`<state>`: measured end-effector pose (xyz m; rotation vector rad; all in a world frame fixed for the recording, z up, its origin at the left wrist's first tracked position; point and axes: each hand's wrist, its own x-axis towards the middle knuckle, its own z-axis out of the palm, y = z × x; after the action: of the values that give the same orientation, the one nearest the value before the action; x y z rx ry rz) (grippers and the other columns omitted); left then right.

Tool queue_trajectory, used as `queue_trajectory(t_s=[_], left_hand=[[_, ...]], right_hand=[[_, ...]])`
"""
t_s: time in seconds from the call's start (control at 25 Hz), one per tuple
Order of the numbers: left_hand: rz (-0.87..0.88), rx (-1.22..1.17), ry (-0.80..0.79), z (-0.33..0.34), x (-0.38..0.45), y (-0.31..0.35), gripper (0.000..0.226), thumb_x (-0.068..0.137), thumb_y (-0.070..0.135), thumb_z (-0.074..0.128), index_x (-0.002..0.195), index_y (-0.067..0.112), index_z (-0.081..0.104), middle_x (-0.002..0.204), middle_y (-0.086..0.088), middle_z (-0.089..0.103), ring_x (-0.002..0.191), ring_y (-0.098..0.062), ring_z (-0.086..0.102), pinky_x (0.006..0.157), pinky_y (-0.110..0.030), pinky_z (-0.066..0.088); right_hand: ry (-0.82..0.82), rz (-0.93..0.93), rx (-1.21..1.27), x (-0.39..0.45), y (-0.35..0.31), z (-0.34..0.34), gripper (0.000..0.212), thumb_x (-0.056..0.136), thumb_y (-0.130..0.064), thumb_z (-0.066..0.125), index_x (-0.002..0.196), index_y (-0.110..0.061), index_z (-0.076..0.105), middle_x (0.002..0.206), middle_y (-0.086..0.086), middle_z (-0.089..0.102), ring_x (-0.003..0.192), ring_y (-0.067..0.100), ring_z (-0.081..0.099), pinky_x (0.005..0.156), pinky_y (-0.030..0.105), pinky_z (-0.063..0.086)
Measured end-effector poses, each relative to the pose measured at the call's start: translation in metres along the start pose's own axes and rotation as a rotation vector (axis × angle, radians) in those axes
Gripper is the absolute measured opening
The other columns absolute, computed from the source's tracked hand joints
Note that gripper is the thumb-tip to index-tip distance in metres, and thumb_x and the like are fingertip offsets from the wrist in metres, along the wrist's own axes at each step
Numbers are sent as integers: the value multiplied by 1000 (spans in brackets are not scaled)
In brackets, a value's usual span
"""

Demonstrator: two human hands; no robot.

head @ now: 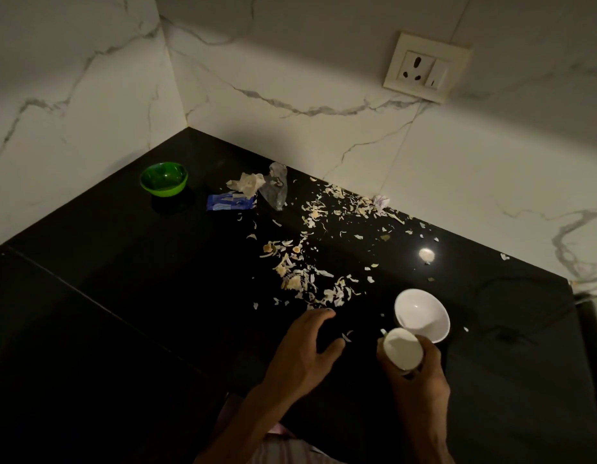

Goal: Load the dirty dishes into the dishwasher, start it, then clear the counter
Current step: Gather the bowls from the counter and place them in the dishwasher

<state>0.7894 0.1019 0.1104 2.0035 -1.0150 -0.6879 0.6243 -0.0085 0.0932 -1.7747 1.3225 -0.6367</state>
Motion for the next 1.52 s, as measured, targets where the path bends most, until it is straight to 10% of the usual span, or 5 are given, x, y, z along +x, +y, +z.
queue_trajectory(t_s=[0.32, 0.6, 0.92, 1.16, 1.52], left_hand=[[-38, -9, 87, -9, 16, -18, 51, 93, 40, 59, 140, 27, 44, 145, 7, 44, 129, -6, 42, 105, -28, 42], [-216, 103, 274, -101, 55, -87, 57, 91, 31, 64, 142, 21, 41, 146, -4, 42, 126, -19, 49, 101, -37, 47], [-385, 249, 417, -258, 135, -187, 75, 84, 24, 70, 148, 14, 31, 143, -25, 39, 128, -42, 45, 110, -47, 37], [-483, 280, 380, -313, 173, -226, 81, 90, 29, 61, 155, 29, 12, 153, -25, 26, 141, -44, 24, 118, -42, 23], [-404, 438, 391, -325, 212, -253, 42, 93, 31, 59, 128, 6, 58, 122, -30, 57, 117, -47, 51, 97, -51, 45]], right_hand=[[-48, 36, 2, 0, 4, 1, 79, 71, -31, 83, 136, -24, 39, 135, 6, 51, 120, 26, 54, 96, 48, 51], [180, -343, -254, -22, -14, 6, 76, 69, -14, 86, 132, 2, 47, 126, 20, 57, 114, 37, 56, 86, 57, 53], [-219, -231, -88, -63, -62, 59, 55, 85, -28, 70, 133, -30, 44, 129, -16, 47, 120, 0, 49, 98, 20, 46], [-200, -174, -92, -78, -61, 70, 48, 87, -30, 69, 127, -39, 43, 125, -20, 51, 117, -13, 46, 91, 8, 44], [-120, -88, -121, -92, -59, 58, 46, 87, -28, 70, 112, -55, 41, 113, -22, 55, 105, -7, 57, 82, 4, 45]])
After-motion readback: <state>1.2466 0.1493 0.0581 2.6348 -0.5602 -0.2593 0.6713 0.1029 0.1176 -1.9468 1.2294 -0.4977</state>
